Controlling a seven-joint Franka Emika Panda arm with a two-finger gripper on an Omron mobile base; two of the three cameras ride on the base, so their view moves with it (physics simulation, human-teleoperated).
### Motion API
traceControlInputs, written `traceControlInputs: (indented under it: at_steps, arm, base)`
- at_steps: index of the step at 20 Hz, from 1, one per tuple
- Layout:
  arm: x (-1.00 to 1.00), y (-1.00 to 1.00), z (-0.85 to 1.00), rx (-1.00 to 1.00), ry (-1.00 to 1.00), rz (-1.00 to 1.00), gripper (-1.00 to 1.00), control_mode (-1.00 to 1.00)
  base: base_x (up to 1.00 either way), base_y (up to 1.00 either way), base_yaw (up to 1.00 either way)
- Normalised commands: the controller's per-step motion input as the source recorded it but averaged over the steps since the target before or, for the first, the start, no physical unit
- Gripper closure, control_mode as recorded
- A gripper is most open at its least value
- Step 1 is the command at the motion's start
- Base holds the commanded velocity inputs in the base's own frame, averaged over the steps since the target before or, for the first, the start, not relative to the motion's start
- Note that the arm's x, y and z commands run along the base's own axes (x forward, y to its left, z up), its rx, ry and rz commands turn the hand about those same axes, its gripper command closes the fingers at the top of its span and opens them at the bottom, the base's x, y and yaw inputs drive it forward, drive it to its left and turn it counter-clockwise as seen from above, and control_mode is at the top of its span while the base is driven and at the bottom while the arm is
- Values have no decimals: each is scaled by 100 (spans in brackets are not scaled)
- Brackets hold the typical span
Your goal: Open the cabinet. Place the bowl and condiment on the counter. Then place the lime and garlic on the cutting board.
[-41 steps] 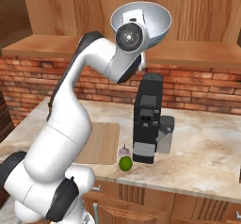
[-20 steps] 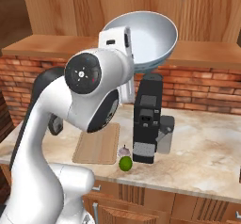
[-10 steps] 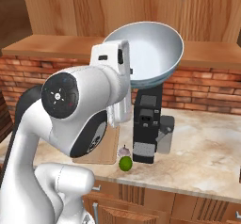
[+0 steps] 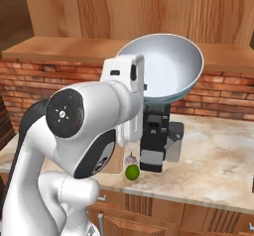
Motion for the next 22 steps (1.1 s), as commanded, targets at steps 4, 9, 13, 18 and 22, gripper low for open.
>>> traceControlInputs:
  at_steps: [4,9,13,18,22]
  arm:
    - [0,-17,-12,1,7,-2,100,-100]
    - [0,-21,-17,3,10,-1,100,-100]
    - [9,-20,-25,4,9,0,100,-100]
    - [26,-20,-29,2,1,0,100,-100]
    - [26,-20,-23,3,0,0,100,-100]
  base:
    - [0,0,0]
    - [0,0,0]
    - [0,0,0]
    - [0,0,0]
    - [0,0,0]
